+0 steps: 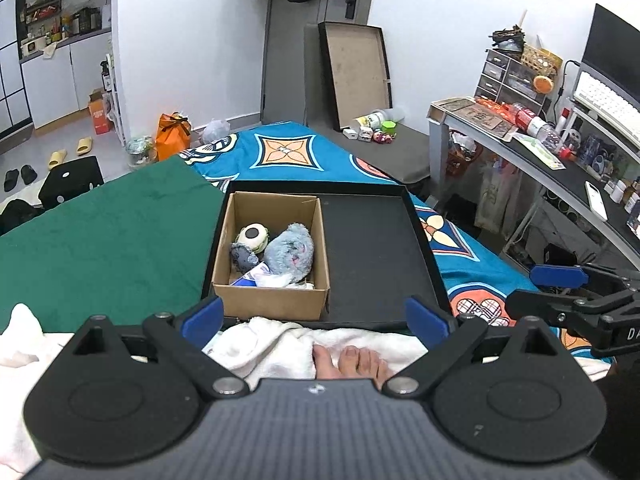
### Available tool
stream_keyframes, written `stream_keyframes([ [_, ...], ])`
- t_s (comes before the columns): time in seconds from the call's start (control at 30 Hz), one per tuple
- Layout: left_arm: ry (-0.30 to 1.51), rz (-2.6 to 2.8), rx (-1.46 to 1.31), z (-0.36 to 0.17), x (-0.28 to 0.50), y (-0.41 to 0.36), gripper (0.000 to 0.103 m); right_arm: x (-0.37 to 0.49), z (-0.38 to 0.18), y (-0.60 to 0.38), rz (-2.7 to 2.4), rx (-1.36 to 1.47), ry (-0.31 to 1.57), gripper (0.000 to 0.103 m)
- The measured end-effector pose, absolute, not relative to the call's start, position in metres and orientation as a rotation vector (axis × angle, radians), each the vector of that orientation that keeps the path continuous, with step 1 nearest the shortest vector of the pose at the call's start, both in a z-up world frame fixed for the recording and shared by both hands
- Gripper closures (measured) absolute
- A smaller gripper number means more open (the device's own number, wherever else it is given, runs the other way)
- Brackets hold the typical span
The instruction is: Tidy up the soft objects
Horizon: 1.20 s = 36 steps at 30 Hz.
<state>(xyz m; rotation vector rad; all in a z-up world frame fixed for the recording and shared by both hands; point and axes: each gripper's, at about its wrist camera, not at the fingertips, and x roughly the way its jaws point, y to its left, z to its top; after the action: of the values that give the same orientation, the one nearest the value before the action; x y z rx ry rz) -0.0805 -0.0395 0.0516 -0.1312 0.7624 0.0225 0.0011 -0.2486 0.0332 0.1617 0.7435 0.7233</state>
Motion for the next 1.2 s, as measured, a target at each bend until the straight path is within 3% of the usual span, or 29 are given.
stream_keyframes([
  [1.2, 0.753, 0.021, -0.142, 0.0561, -0.0907, -0.046, 0.006, -0.0067, 0.0406, -0.243, 0.71, 0.107, 0.747, 0.0],
])
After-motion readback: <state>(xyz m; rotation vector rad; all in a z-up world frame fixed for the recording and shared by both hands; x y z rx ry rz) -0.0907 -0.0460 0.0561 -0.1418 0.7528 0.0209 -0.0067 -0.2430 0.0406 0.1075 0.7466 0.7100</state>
